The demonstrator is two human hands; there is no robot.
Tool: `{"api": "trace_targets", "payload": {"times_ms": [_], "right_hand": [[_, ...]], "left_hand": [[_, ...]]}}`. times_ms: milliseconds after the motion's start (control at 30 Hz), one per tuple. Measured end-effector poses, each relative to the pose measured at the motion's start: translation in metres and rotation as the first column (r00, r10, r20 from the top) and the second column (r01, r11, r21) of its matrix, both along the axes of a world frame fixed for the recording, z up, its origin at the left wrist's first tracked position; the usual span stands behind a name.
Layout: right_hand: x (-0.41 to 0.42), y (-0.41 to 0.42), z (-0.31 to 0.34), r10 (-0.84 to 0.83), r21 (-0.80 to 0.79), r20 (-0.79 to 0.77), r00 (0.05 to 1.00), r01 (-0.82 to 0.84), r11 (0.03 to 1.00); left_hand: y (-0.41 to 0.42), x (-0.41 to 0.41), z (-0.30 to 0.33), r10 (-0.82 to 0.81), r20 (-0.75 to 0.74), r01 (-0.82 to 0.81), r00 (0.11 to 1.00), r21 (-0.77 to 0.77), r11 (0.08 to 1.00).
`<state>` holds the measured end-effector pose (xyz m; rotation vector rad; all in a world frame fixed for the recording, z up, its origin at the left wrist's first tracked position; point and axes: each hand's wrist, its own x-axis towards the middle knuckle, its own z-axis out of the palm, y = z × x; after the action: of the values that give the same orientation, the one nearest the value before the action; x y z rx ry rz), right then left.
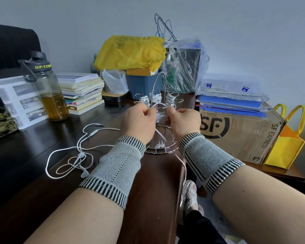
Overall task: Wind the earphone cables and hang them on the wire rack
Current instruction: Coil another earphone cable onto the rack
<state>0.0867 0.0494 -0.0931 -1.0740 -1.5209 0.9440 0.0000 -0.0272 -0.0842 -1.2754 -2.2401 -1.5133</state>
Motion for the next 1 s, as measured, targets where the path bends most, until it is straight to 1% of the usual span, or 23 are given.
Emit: {"api": "trace_targets", "payload": {"times_ms": [67, 133, 300, 467, 533, 600, 667, 800, 900, 1000], "right_hand": [[0.0, 0.0, 0.001, 0.006, -0.006, 0.013, 1.0, -0.006, 1.0], [0.0, 0.001, 0.0, 0.004, -0.007, 0.014, 1.0, -0.004, 1.0], [-0.002, 0.003, -0.002, -0.005, -0.013, -0.017, 1.0, 0.005, 1.0], [0.001, -0.004, -0.01, 0.024, -0.039, -0.117, 0.993, -0.029, 0.999], [0.0, -0.007, -0.014, 0.028, -0.052, -0.161, 0.987, -0.037, 0.998], [-0.001, -0.01, -0.018, 0.026, -0.053, -0.24, 0.971, -0.04, 0.998], [-0.001, -0.014, -0.023, 0.023, 0.0, -0.272, 0.962, -0.023, 1.0], [-0.001, -0.025, -0.038, 0.056, 0.219, -0.166, 0.985, -0.018, 0.975], [-0.002, -0.029, -0.041, 0.054, 0.424, -0.045, 0.997, -0.03, 0.905], [-0.001, -0.031, -0.041, 0.015, 0.542, 0.045, 0.999, -0.037, 0.84]], "left_hand": [[0.0, 0.001, -0.001, -0.024, 0.012, 0.025, 1.0, -0.046, 0.999], [0.0, 0.0, -0.002, -0.044, 0.061, 0.049, 0.997, -0.076, 0.996], [-0.003, -0.001, -0.004, -0.118, 0.244, 0.132, 0.962, -0.039, 0.991], [-0.011, -0.004, -0.001, -0.233, 0.366, 0.225, 0.901, 0.064, 0.972], [-0.014, -0.004, 0.001, -0.25, 0.379, 0.243, 0.891, 0.067, 0.968], [-0.017, -0.003, 0.003, -0.269, 0.372, 0.268, 0.888, 0.055, 0.962], [-0.019, -0.003, 0.002, -0.28, 0.348, 0.292, 0.895, 0.018, 0.956], [-0.022, -0.006, 0.005, -0.291, 0.301, 0.33, 0.908, -0.084, 0.94], [-0.022, -0.01, 0.006, -0.311, 0.241, 0.368, 0.919, -0.246, 0.897], [-0.02, -0.008, 0.005, -0.321, 0.136, 0.348, 0.937, -0.424, 0.836]]}}
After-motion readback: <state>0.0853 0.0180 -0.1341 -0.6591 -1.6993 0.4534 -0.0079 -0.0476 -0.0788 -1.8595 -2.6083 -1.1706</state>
